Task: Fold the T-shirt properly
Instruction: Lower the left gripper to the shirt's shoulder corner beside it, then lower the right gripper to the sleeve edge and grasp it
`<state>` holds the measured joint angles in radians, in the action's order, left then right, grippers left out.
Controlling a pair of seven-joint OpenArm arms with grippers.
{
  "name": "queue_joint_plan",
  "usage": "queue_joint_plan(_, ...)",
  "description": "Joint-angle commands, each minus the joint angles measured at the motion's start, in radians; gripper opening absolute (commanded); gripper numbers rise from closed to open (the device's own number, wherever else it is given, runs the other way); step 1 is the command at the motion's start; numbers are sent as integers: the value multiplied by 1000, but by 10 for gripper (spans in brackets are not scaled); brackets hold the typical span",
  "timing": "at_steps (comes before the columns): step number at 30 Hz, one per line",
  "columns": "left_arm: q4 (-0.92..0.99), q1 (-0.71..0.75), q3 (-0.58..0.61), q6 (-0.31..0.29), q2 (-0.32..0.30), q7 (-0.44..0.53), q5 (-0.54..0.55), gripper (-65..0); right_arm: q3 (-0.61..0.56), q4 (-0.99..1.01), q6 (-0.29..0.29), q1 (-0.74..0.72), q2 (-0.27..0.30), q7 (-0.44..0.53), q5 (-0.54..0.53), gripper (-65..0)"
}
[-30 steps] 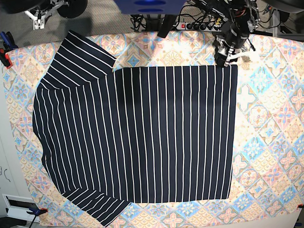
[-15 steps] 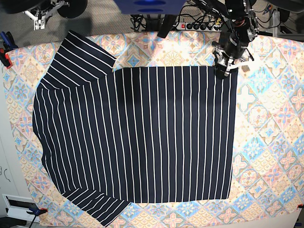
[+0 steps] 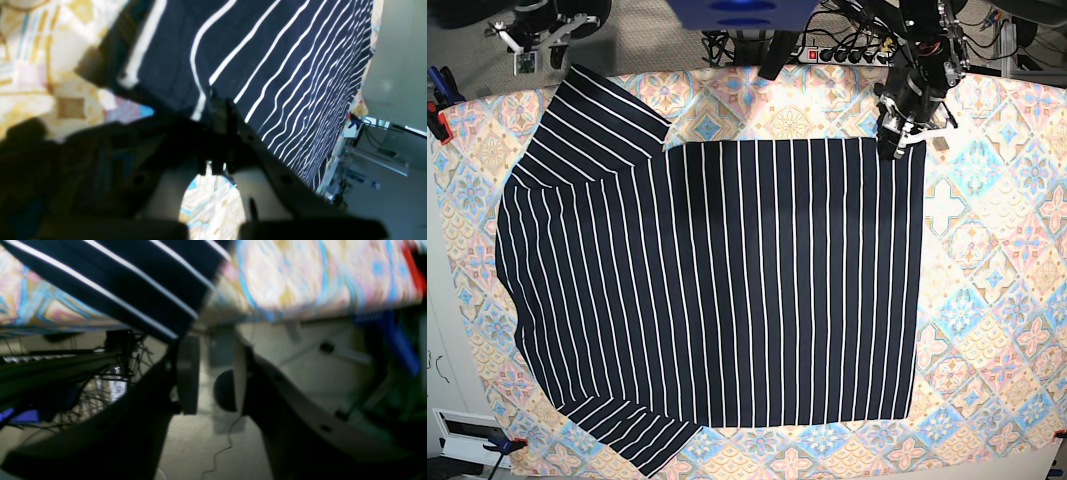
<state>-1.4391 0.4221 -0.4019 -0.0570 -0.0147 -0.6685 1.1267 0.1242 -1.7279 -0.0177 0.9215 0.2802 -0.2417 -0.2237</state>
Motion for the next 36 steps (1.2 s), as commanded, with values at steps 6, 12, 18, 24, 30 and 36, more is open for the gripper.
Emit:
queue_joint_plan(6, -10, 16, -1, -2, 0, 0, -4, -650, -59, 42, -1, -115, 60, 23, -96, -427)
queue_joint_plan(12, -10, 22, -2, -2, -12, 0, -1, -650, -57, 113, -1, -210, 66, -44, -125, -426)
queue_joint_plan(18, -10, 22, -2, -2, -21, 0, -1, -650, -56, 148, -1, -236, 66, -58, -142, -424)
queue_joint_plan(24, -10, 22, -2, -2, -21, 0, -1, -650, -41, 176, -1, -264, 66, -57, -145, -424)
queue_joint_plan(30, -10, 22, -2, -2, -20, 0, -1, -650, -14, 220, -1, -272, 64, -57, -145, -423)
queue_joint_plan(36, -10, 22, -2, -2, -20, 0, -1, -650, -21, 259, -34, -272, 64, -58, -145, -423)
